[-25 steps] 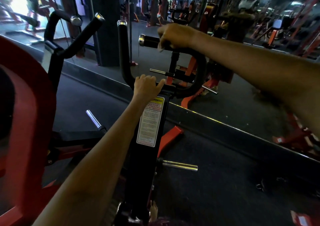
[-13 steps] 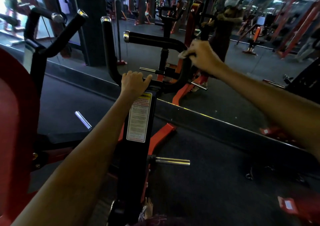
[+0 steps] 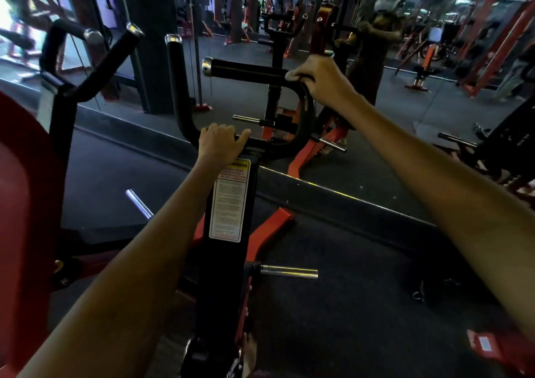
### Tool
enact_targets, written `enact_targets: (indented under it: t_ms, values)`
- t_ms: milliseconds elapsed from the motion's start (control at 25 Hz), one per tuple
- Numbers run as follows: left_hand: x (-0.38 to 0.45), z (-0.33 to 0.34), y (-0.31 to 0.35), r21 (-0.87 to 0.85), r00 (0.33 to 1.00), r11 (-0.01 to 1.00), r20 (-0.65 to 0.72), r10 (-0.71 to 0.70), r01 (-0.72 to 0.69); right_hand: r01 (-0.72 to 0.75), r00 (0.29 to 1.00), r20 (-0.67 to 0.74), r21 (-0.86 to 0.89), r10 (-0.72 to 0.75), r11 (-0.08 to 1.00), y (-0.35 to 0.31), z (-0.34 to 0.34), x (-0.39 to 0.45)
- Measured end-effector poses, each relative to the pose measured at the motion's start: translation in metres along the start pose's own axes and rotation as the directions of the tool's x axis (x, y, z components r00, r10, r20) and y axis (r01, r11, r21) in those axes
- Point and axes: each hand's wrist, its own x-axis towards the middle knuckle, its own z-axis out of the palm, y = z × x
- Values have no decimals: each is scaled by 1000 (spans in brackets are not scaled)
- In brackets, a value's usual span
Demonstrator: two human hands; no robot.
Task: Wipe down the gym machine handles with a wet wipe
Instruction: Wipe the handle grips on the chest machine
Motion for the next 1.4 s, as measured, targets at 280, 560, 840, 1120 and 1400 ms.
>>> enact_targets:
  t_ms: [280,560,840,1120,1400]
  values:
    - [-1,1,2,29,1000,1000,-10,-3,3,-135,991,-11,-14,135,991,-10,35,-57]
    - [-2,-1,1,16,1000,1000,11,8,-8,-113,986,102,-176,133,978,-37,16,-38]
    - [-3,-2,1,4,1000,1000,-3,25,-25,138,968,249,-398,-38,907,-10,5,-25]
    - [-4,-3,1,41,999,999,-7,36,-36,-148,974,123,-295,191,944,-50,46,-72]
    - [-6,-2,5,51,999,999,-47,10,-7,-405,913,-34,61,407,912,-109,93,-89]
